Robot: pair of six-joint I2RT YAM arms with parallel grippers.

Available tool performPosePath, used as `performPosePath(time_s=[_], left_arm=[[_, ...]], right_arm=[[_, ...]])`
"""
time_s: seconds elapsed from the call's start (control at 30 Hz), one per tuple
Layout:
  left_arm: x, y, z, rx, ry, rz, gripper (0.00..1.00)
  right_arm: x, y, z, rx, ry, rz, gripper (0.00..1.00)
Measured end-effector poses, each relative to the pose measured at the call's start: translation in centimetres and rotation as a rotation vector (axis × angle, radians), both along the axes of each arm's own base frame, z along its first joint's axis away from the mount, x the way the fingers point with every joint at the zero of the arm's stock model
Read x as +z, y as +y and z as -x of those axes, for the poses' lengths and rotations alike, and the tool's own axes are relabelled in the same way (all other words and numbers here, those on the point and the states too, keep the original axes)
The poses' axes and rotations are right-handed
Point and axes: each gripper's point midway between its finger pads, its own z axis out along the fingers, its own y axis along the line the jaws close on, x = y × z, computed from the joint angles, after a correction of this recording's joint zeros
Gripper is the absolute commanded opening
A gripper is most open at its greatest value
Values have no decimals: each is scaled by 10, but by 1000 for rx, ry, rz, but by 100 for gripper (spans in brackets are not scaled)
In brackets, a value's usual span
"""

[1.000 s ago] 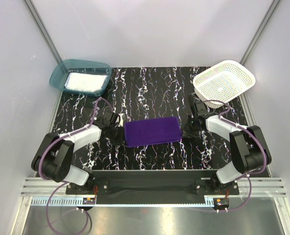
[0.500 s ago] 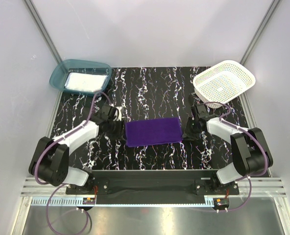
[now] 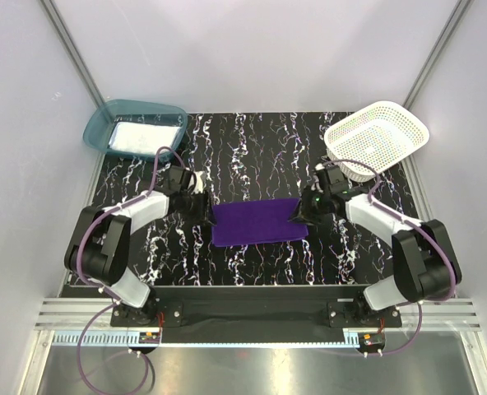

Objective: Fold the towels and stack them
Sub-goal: Fold the towel, then neatly place the folded towel into the bin

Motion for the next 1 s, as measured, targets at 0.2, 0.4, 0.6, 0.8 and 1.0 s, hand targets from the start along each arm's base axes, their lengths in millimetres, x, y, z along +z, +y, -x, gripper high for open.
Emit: performPosePath(time_s=[0.2,0.4,0.6,0.8,1.0], left_arm=[[0,-7,-7,25,-11,41,50],[-8,-11,1,33,8,45,49],[-10,-24,1,27,-13,52,34],[-15,-28,2,33,-16,34,6],[-7,-18,-5,14,-31,-63,0]], right_arm=[[-19,39,7,123,-1,-132,28],[-44,36,29,126,63,-150,29],[-15,32,22,114,-33,-147,40],[36,30,13,104,-173,-155,99],[73,26,11,94,-259,-163,100]])
